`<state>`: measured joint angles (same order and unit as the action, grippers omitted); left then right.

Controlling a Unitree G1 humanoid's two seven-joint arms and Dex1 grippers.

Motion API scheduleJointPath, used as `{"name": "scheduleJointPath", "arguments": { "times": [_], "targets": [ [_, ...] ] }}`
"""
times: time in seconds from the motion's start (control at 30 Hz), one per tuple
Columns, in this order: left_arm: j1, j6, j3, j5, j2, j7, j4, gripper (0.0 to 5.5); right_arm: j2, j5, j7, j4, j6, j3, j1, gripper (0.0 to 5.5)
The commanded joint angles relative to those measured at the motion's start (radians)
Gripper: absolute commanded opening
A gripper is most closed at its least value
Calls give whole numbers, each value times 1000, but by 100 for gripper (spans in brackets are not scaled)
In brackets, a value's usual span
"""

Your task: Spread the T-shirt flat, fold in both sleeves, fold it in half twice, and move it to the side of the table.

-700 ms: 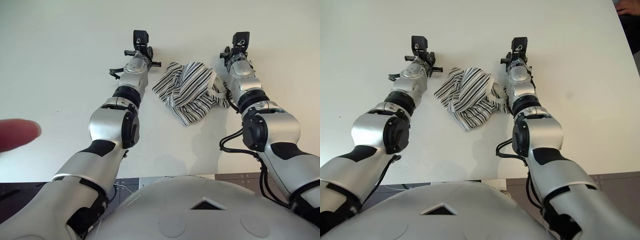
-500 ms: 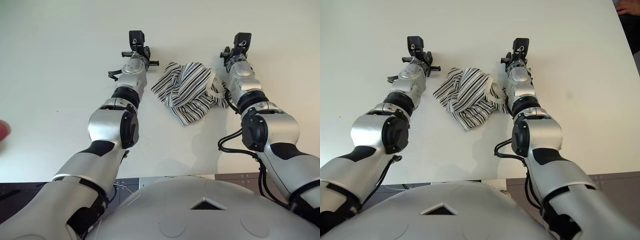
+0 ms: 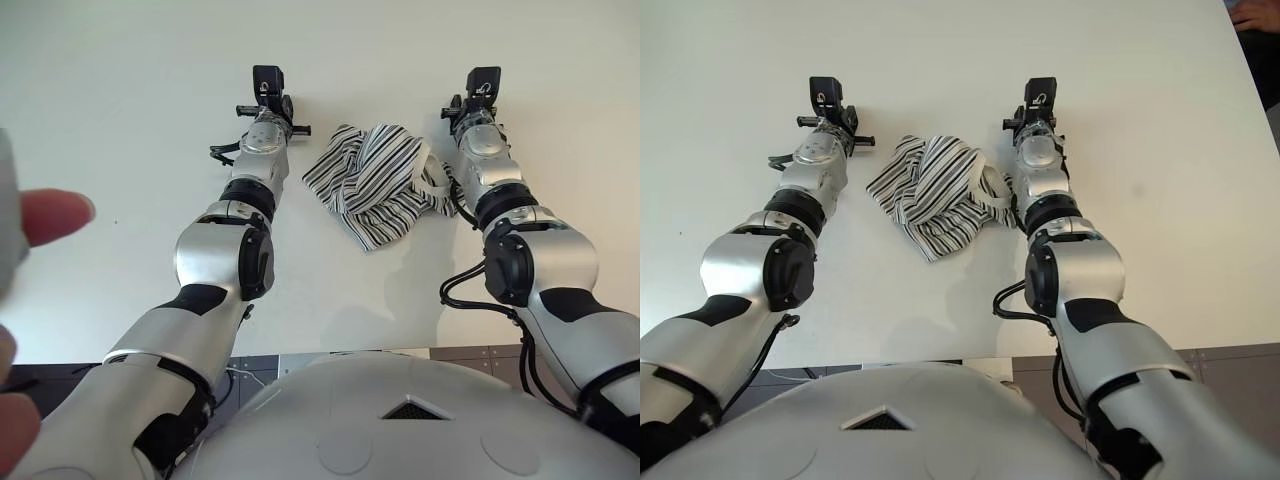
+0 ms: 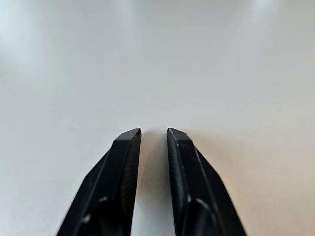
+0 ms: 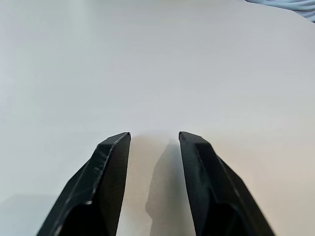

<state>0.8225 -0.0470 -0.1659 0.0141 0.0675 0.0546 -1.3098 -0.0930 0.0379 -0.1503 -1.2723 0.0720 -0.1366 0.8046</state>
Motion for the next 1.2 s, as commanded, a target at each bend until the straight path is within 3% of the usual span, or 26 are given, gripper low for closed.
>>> {"name": "scheduleJointPath", "arguments": {
  "times": [0.03,0.27,0.4,0.57,1.2],
  "targets": [
    [-15,29,-2,4,-10,16,-19,97,-5,11,-9,-33,-21,5,-36,179],
    [-26,-13,20,28,-21,2,-20,97,5,63,-8,-46,-3,53,-45,179],
    [-29,9,-53,-33,-3,-5,-25,97,12,94,-9,-47,11,83,-48,179],
    [-29,-11,15,42,-17,-2,-26,97,6,71,-4,-49,4,60,-51,179],
    [-16,9,-37,6,-20,-7,-32,97,-6,78,1,-56,-5,60,-45,179]
  ]
}}
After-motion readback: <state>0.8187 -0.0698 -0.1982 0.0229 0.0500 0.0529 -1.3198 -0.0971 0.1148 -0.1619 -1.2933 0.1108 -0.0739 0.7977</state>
